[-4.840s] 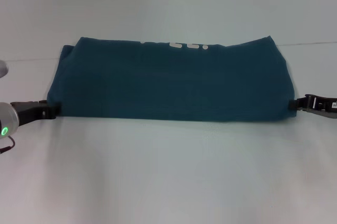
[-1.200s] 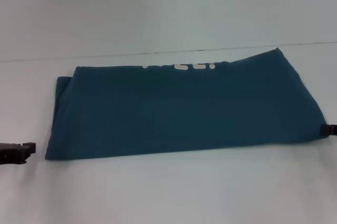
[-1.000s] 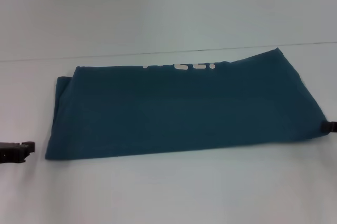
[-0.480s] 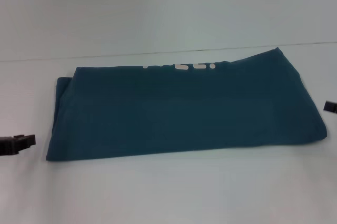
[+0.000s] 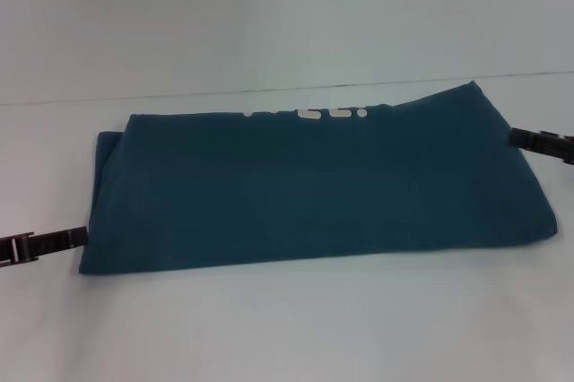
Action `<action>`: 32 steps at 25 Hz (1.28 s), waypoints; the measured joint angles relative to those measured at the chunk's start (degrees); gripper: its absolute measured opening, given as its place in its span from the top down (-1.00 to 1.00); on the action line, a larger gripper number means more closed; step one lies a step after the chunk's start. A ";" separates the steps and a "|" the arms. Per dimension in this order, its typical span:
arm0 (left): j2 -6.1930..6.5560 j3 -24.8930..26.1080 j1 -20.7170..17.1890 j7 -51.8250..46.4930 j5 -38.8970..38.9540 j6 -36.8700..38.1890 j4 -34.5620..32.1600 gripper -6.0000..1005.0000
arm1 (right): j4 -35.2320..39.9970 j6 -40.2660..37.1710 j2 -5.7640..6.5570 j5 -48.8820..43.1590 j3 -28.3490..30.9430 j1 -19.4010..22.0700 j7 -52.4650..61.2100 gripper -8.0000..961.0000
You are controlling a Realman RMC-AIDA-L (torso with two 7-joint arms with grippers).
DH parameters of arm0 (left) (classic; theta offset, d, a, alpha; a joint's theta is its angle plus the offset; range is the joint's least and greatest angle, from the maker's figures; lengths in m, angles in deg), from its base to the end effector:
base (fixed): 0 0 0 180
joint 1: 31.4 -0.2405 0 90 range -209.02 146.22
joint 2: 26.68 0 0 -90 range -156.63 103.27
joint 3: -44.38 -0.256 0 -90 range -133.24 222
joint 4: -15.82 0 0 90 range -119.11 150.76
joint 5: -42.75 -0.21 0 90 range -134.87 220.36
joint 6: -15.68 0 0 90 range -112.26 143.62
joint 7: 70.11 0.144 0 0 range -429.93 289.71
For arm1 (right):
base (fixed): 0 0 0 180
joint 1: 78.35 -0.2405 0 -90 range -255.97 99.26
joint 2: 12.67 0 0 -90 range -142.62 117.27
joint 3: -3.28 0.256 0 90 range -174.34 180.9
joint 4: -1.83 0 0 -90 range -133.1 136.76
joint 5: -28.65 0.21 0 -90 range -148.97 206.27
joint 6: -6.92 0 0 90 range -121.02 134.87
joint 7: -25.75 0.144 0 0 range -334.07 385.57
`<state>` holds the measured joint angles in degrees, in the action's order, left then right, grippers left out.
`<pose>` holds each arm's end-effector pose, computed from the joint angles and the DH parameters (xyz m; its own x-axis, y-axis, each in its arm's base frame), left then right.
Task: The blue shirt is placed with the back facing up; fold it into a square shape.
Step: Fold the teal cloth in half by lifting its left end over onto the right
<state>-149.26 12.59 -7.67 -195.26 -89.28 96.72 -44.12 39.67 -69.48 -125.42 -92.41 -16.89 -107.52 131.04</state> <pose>-0.3191 0.3267 0.0586 0.3441 0.7708 0.5362 0.9387 -0.2705 -0.2135 0.3419 0.3563 0.0919 0.3918 -0.5890 -0.7068 -0.9124 -0.3474 -0.2163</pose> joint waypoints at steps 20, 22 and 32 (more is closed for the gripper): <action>1.68 -0.66 2.77 -15.94 -5.33 0.41 6.34 -0.46 | 0.79 4.38 0.96 -0.04 -7.83 -6.20 4.49 -0.72; 1.83 -0.72 3.60 -17.39 -6.73 0.06 6.87 -0.46 | 0.85 4.42 1.13 -0.01 -7.94 -6.30 4.48 -0.72; 2.96 -0.74 6.81 -20.74 -10.25 -2.42 10.51 -0.47 | 0.95 4.68 1.34 0.27 -7.96 -6.40 4.34 -0.72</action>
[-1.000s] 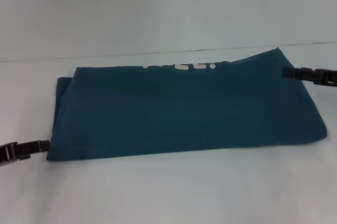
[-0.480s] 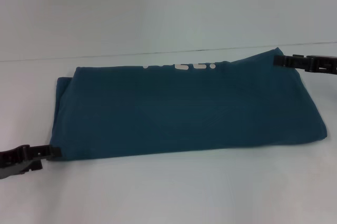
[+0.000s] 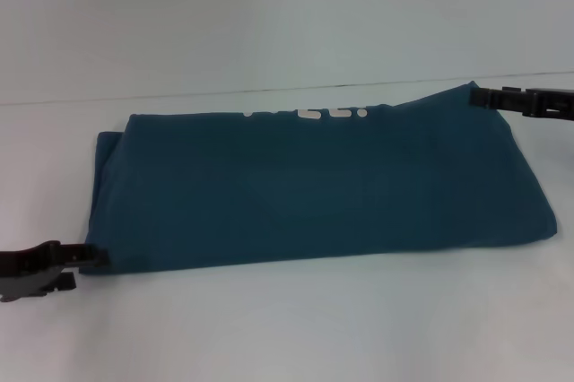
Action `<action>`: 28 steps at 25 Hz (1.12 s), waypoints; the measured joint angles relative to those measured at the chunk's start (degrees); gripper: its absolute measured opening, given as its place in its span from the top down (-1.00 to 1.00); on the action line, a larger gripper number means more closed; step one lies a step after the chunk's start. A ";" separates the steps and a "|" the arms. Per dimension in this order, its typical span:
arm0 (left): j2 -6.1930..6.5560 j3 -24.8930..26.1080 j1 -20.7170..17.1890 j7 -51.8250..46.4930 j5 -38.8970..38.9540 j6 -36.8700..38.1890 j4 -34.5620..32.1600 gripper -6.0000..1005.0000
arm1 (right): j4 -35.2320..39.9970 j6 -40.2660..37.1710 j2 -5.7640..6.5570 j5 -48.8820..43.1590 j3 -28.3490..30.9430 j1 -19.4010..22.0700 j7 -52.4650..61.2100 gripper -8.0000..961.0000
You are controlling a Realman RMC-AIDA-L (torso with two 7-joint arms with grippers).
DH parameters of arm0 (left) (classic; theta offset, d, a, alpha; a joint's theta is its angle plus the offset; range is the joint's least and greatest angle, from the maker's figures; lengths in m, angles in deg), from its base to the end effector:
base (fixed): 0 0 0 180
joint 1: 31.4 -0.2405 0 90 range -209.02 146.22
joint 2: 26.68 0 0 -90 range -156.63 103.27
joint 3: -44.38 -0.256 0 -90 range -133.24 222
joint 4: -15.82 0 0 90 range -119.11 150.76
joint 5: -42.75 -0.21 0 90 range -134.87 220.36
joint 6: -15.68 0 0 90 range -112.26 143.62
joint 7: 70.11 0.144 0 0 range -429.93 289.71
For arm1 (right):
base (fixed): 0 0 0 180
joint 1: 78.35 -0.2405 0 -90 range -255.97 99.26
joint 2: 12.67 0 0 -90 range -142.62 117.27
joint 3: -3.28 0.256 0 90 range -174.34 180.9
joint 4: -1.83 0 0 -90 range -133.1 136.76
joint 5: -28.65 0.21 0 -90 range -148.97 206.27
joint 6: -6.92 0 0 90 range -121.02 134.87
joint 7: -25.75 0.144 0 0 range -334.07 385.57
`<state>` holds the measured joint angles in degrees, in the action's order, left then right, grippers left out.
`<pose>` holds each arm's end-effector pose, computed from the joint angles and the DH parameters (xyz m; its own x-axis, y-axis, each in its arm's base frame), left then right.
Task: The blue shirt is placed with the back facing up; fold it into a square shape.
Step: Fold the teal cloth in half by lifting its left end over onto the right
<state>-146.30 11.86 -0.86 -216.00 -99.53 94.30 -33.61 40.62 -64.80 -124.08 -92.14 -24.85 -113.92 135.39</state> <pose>-0.3238 0.3433 0.0346 0.0200 0.9012 0.4329 0.9935 0.0308 -0.1100 0.2997 0.4027 0.0933 0.4875 -0.5816 -0.6511 -0.8655 -0.4199 -0.2730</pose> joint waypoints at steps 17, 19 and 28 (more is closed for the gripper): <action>0.38 -0.46 1.93 -1.03 -1.66 -1.02 2.22 -0.47 | 0.63 0.00 0.04 0.04 0.04 -0.03 0.31 -0.72; 0.41 -0.50 2.28 -1.04 -1.69 -1.12 2.64 -0.46 | 0.63 -0.01 0.05 0.04 0.11 -0.03 0.36 -0.72; 0.68 -0.72 3.62 -1.06 -1.77 -1.87 3.65 -0.46 | 0.60 -0.11 0.07 0.04 0.35 0.19 0.48 -0.72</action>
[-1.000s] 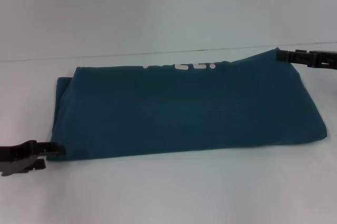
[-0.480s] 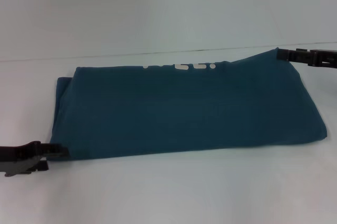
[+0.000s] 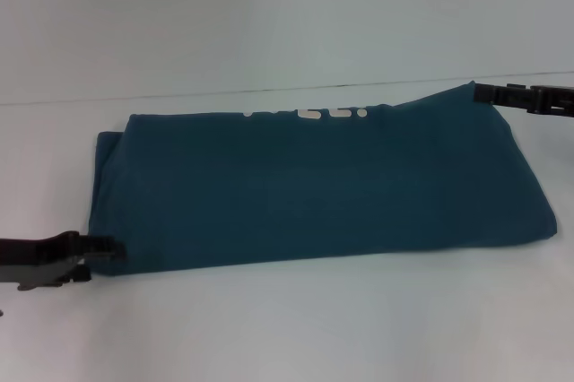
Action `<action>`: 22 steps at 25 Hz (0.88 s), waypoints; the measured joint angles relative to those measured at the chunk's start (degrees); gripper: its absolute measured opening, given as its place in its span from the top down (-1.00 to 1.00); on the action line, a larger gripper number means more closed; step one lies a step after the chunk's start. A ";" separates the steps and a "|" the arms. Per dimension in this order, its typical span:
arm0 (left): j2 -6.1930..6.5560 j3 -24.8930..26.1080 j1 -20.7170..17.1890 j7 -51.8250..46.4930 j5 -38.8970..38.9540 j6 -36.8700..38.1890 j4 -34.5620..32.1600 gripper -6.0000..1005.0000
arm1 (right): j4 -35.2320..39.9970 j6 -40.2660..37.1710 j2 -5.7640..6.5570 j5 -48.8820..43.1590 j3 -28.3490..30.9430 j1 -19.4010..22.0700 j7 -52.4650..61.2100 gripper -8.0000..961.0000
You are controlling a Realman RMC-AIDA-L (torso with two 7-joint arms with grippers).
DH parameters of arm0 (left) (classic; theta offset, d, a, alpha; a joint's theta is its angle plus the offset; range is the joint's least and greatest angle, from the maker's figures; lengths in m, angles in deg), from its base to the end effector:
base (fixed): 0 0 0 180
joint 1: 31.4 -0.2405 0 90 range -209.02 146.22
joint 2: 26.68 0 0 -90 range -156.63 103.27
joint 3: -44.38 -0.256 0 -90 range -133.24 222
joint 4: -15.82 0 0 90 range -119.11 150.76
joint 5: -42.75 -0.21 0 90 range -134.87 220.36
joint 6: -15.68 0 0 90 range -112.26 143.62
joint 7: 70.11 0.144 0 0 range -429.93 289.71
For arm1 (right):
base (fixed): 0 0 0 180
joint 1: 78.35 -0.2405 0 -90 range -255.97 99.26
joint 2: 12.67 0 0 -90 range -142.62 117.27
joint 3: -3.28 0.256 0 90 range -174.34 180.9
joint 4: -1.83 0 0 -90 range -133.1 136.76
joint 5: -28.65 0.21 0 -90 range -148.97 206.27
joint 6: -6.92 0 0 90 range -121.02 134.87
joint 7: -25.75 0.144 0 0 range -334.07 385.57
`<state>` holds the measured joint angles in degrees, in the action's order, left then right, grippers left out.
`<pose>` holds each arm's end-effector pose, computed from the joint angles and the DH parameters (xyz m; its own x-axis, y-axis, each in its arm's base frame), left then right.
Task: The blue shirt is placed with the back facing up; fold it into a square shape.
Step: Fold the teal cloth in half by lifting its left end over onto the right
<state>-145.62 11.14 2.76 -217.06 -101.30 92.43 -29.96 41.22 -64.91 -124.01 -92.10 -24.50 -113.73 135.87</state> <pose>-0.3129 0.3584 0.0253 0.0365 0.9146 0.4028 0.9920 0.0154 -0.1249 0.3004 0.4025 0.0972 0.4823 -0.5777 -0.6585 -0.8687 -0.4122 -0.2746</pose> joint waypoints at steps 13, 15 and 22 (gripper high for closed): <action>-0.02 0.03 1.33 0.47 0.36 0.00 -0.61 -0.46 | 0.07 0.37 -0.02 0.00 0.10 0.05 -0.19 -0.70; 0.03 0.03 1.23 0.45 0.39 0.51 -1.35 -0.46 | 0.07 0.60 -0.06 0.00 0.04 0.05 -0.22 -0.70; 0.13 0.54 -0.67 -0.34 0.04 2.24 -4.83 -0.45 | 0.07 0.83 -0.08 0.00 0.15 0.35 -0.24 -0.70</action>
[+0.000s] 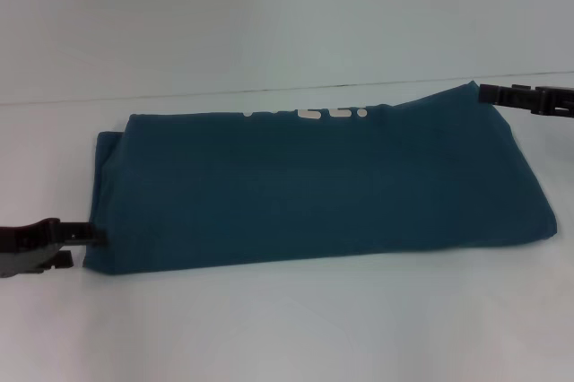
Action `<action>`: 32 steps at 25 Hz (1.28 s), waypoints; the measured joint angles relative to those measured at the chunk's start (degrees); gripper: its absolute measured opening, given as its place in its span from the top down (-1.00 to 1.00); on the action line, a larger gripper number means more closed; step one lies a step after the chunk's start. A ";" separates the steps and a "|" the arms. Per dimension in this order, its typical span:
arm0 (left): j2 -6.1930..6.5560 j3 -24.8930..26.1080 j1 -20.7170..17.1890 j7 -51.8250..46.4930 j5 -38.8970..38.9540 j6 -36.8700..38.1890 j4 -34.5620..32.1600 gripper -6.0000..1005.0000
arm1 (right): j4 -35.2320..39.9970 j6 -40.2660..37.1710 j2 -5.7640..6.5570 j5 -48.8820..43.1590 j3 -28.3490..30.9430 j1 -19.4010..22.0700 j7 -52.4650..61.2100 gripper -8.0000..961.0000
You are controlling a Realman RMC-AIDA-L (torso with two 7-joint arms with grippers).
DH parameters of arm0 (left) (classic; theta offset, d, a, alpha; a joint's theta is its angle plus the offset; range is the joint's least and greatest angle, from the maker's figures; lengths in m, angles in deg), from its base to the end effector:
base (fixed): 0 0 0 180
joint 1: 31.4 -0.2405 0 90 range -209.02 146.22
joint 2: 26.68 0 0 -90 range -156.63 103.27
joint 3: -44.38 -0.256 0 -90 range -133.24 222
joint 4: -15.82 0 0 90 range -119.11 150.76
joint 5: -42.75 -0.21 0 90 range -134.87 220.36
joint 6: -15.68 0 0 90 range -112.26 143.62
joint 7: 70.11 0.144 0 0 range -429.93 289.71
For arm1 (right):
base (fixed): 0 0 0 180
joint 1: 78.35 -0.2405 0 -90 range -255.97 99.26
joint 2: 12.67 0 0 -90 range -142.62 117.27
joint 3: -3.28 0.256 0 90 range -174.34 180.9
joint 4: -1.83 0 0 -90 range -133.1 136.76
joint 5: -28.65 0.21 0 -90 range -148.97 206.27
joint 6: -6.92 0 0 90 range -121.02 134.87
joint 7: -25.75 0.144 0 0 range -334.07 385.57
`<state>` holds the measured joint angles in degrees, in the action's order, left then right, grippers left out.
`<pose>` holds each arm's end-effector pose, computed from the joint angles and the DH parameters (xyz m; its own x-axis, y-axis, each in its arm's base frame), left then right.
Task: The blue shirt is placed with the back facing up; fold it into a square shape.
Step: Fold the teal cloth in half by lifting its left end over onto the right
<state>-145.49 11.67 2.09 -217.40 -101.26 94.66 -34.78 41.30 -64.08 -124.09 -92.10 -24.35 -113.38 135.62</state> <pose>-0.3097 0.3606 0.0444 0.0664 0.8995 0.4318 0.9893 -0.0030 -0.1458 0.3042 0.4019 0.0983 0.4807 -0.5742 -0.6627 -0.8712 -0.3988 -0.2864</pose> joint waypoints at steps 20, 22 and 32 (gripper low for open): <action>-0.29 -0.51 1.07 -3.36 -1.44 -4.55 4.04 -0.45 | 0.37 0.17 0.17 0.00 0.03 -0.11 -0.37 -0.70; -0.28 -0.52 1.08 -3.53 -1.44 -4.88 4.07 -0.44 | 0.48 0.17 0.17 0.00 0.03 -0.03 -0.37 -0.70; -0.21 -0.51 1.65 -3.73 -1.62 -5.72 4.99 -0.44 | 0.53 0.07 0.14 0.01 0.03 0.05 -0.05 -0.70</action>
<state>-145.69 11.16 3.75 -221.13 -102.89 88.95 -29.79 41.82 -64.01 -123.95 -92.09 -24.32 -113.33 135.57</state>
